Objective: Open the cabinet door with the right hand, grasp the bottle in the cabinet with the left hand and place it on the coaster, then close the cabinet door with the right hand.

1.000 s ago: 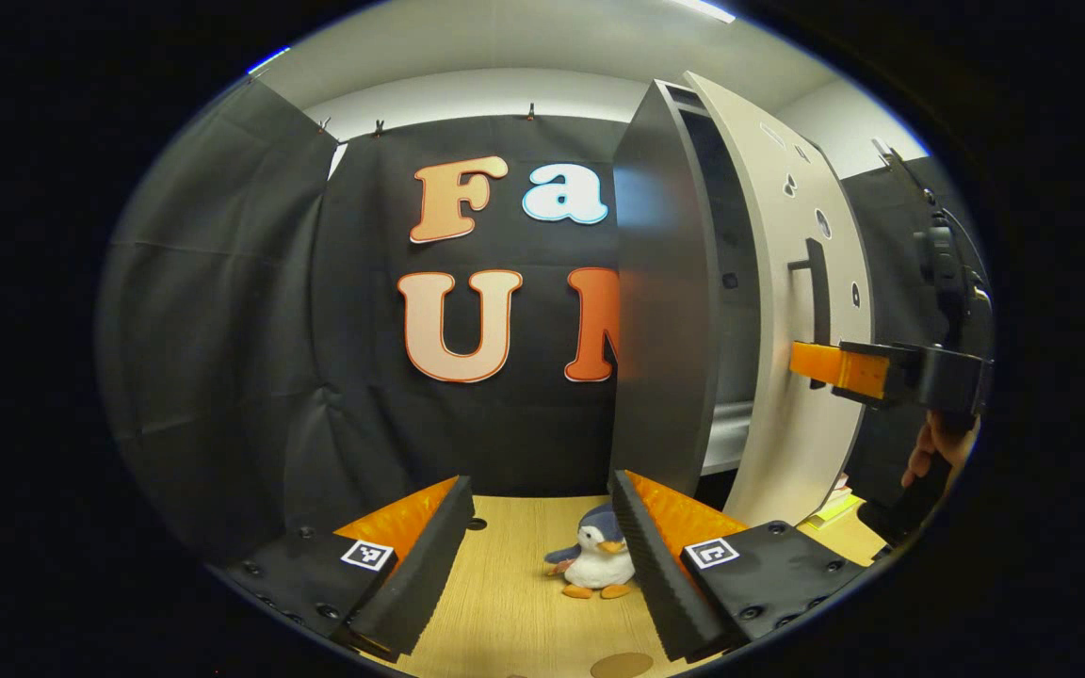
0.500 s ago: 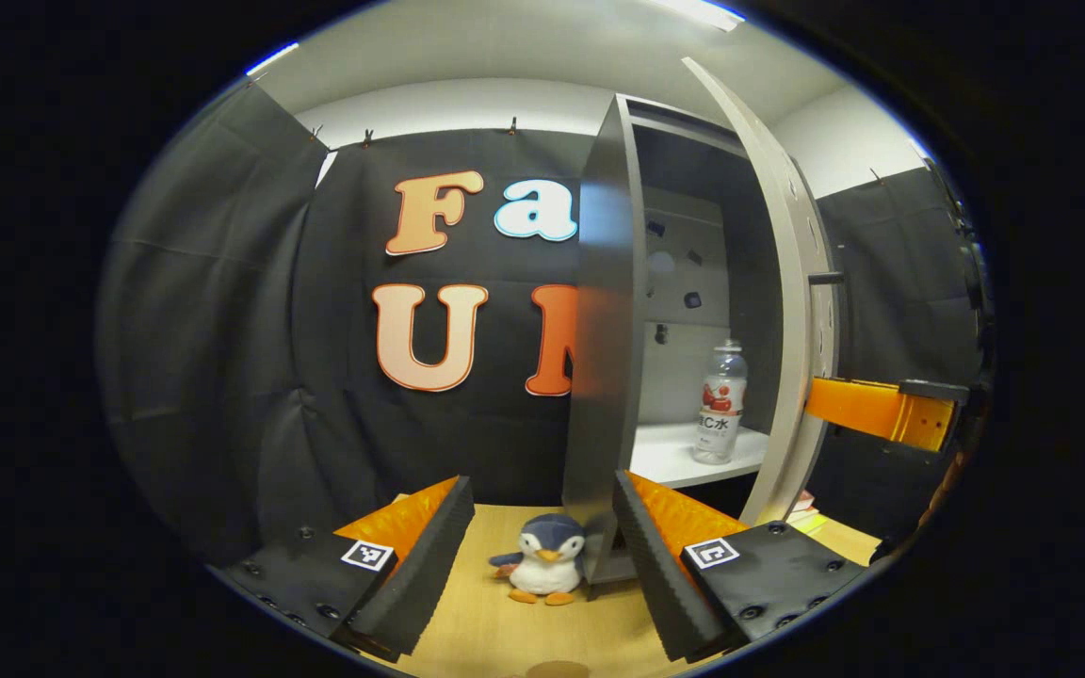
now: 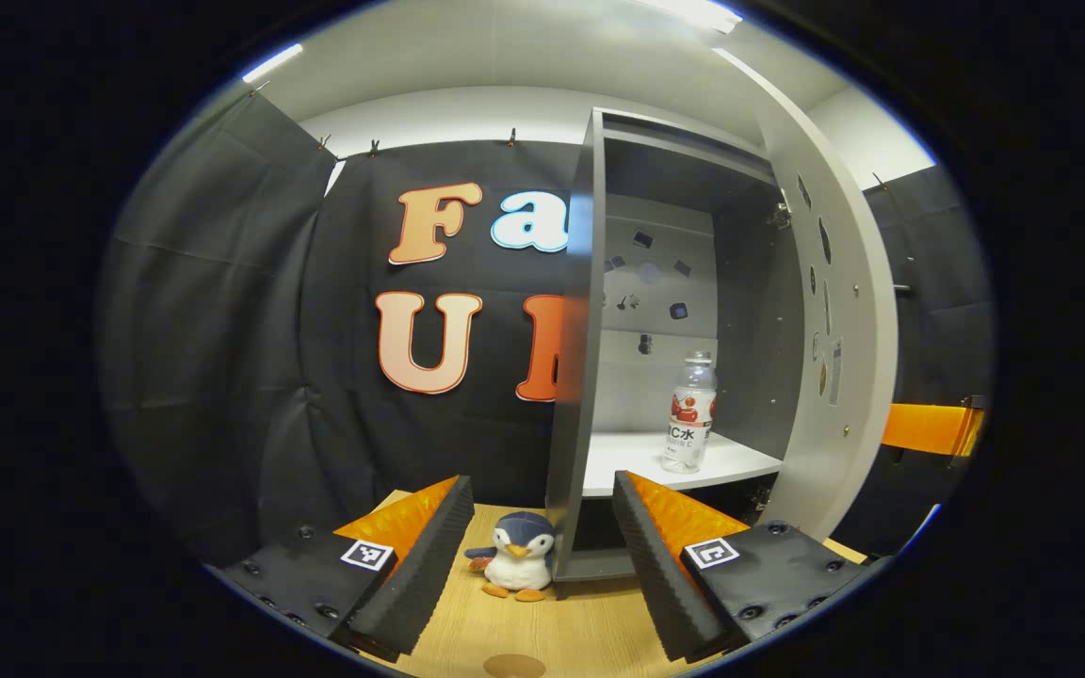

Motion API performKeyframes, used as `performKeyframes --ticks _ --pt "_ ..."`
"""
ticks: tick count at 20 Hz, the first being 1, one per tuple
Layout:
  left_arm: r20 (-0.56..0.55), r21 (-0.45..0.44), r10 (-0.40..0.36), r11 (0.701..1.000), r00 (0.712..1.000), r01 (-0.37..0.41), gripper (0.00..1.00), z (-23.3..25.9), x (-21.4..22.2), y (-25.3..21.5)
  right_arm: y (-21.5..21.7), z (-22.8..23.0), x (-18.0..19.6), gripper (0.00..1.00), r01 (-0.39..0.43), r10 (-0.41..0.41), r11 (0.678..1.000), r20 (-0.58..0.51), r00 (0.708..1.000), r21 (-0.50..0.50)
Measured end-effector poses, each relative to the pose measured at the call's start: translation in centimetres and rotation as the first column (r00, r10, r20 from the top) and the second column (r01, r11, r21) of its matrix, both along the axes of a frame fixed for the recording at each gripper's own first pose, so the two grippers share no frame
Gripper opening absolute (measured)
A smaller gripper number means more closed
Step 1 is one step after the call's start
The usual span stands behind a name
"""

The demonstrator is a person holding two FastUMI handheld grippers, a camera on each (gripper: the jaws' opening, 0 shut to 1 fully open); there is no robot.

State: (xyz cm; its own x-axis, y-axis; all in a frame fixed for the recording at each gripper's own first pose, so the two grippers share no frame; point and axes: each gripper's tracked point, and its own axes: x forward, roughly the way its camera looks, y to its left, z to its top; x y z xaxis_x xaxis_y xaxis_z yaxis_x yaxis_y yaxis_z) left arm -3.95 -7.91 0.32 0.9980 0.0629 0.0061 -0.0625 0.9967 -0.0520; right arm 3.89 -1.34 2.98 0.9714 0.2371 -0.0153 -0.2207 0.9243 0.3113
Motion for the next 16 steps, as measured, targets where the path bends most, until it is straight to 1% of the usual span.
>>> performKeyframes --ticks 2,3,5,6,8,9,10,11,13,14,15,16 --pt "0.004 0.006 -0.015 1.000 1.000 0.015 0.99 0.2 -0.3 -1.7 -0.8 -0.2 -0.4 0.15 -0.028 0.029 0.999 -0.010 1.000 0.015" --pt "0.006 0.009 -0.025 1.000 1.000 0.025 0.99 0.2 -0.5 -2.8 -1.1 -0.2 -0.7 0.17 -0.049 0.049 0.999 -0.008 0.999 0.002" --pt "0.006 0.018 -0.053 0.998 0.999 0.053 0.98 0.3 -0.6 -4.8 -1.6 -0.3 -1.0 0.26 -0.065 0.065 0.997 -0.001 0.998 -0.045" --pt "0.008 0.023 -0.063 0.998 0.998 0.063 0.98 0.4 -0.6 -5.7 -1.8 -0.4 -1.2 0.24 -0.064 0.064 0.996 0.003 0.998 -0.068" --pt "0.014 0.032 -0.082 0.996 0.997 0.082 0.96 0.6 -1.0 -7.3 -2.2 -0.4 -1.6 0.30 -0.062 0.064 0.994 0.013 0.998 -0.088" --pt "0.014 0.036 -0.091 0.995 0.996 0.091 0.95 0.5 -1.2 -8.0 -2.4 -0.3 -1.8 0.33 -0.055 0.057 0.995 0.018 0.998 -0.082" --pt "0.014 0.041 -0.097 0.995 0.995 0.096 0.94 0.6 -1.3 -8.6 -2.7 -0.4 -1.9 0.33 -0.050 0.052 0.996 0.019 0.998 -0.079" --pt "0.016 0.045 -0.099 0.994 0.995 0.098 0.94 0.7 -1.3 -8.9 -2.8 -0.3 -1.9 0.30 -0.046 0.048 0.996 0.023 0.999 -0.078" --pt "0.020 0.043 -0.107 0.993 0.994 0.106 0.94 0.8 -1.4 -9.9 -3.2 -0.5 -2.0 0.35 -0.024 0.025 0.996 0.016 1.000 -0.091" --pt "0.019 0.043 -0.110 0.993 0.994 0.109 0.99 0.8 -1.4 -10.4 -3.8 -0.6 -2.2 0.36 -0.001 0.003 0.994 0.012 1.000 -0.113" --pt "0.019 0.042 -0.113 0.993 0.993 0.112 0.99 0.8 -1.5 -10.9 -4.5 -0.6 -2.5 0.36 0.025 -0.023 0.991 0.013 1.000 -0.131" --pt "0.018 0.039 -0.118 0.992 0.993 0.117 0.94 0.7 -1.4 -11.3 -5.0 -0.7 -2.9 0.39 0.050 -0.048 0.988 0.015 0.999 -0.148"
